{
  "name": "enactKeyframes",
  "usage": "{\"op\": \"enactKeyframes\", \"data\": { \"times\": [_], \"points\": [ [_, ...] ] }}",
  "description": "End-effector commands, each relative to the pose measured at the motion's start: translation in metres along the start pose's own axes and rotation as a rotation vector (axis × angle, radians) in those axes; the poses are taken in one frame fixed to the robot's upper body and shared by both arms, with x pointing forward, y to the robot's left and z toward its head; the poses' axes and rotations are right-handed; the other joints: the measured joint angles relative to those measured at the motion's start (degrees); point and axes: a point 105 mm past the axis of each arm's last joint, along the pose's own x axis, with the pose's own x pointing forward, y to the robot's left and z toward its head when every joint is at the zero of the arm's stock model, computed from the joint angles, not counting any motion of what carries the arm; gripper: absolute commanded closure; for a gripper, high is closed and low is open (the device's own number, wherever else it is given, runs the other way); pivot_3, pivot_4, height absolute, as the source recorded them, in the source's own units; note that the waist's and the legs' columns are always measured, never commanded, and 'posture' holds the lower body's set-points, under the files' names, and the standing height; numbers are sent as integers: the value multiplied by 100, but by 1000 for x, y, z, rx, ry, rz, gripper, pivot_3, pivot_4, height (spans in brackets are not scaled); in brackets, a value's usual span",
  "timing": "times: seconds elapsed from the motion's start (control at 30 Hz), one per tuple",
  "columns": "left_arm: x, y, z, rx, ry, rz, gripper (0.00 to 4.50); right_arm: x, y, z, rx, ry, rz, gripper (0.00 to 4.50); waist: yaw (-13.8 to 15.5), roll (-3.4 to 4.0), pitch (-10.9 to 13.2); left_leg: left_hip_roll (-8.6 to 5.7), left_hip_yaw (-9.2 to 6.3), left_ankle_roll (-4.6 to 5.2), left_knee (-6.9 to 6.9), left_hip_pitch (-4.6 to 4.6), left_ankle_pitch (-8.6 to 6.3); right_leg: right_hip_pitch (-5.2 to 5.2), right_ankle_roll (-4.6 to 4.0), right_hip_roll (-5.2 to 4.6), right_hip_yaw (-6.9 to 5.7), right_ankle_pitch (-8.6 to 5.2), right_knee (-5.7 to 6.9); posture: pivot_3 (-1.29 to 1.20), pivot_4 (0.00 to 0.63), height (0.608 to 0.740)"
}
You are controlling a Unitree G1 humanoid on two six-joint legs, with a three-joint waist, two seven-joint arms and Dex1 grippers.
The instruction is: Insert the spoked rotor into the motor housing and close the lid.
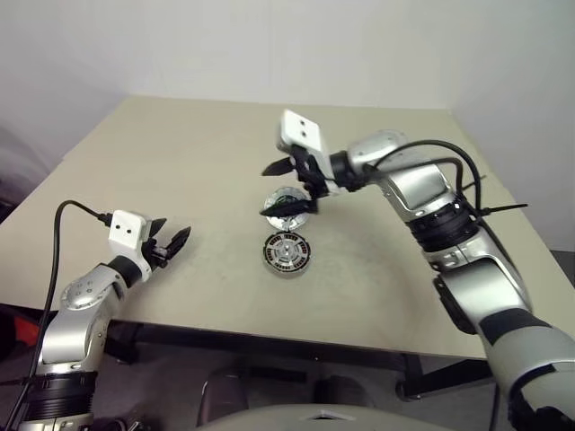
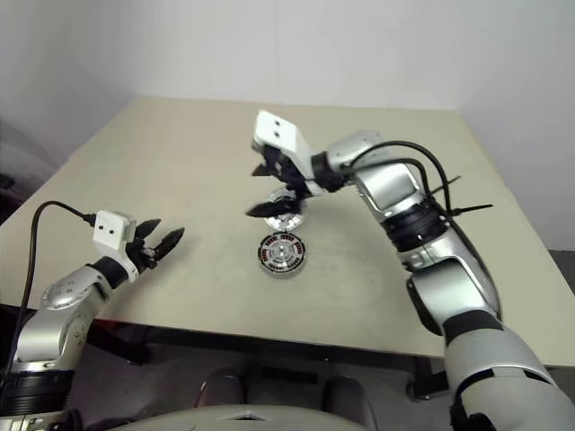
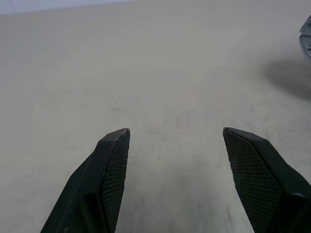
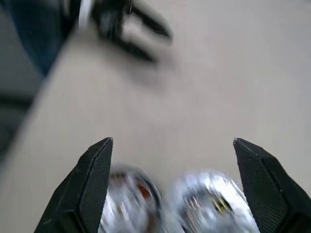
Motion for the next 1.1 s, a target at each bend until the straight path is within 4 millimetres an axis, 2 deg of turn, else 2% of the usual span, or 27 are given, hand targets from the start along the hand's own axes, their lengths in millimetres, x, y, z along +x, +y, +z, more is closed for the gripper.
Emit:
{"op": "enactKeyframes", "data": {
  "times": [0.03,0.17,0.3,0.6,0.73,1.1],
  "points": [
    [5,3,18,35,-50,-8,1261,-13,18,-23,-230,129,157,23,-20,0,0,0,0,9,2,0,-5,1,-1,0,0,0,3,0,0,740],
    [9,4,20,39,-55,-16,1261,-12,23,-40,-308,202,214,23,-107,-1,0,1,2,20,7,-6,-9,0,-9,3,4,5,9,0,0,740],
    [10,4,21,39,-56,-18,1261,-7,30,-41,-365,206,276,23,-167,-1,-1,3,2,28,8,-7,-13,0,-10,5,2,5,8,0,0,740],
    [11,3,18,34,-54,-14,1261,20,49,-52,-463,230,365,23,-180,-7,-4,4,2,43,29,-5,-21,0,-11,4,0,5,7,0,0,740],
    [9,4,18,36,-52,-11,1261,28,53,-65,-478,266,396,23,-185,-8,-5,6,1,52,48,-5,-26,5,-12,3,0,6,12,0,0,740],
    [6,4,17,35,-52,0,1261,27,60,-77,-501,294,429,23,-188,-8,-4,10,1,65,91,-5,-35,3,-12,1,4,5,51,0,0,740]
  ]
}}
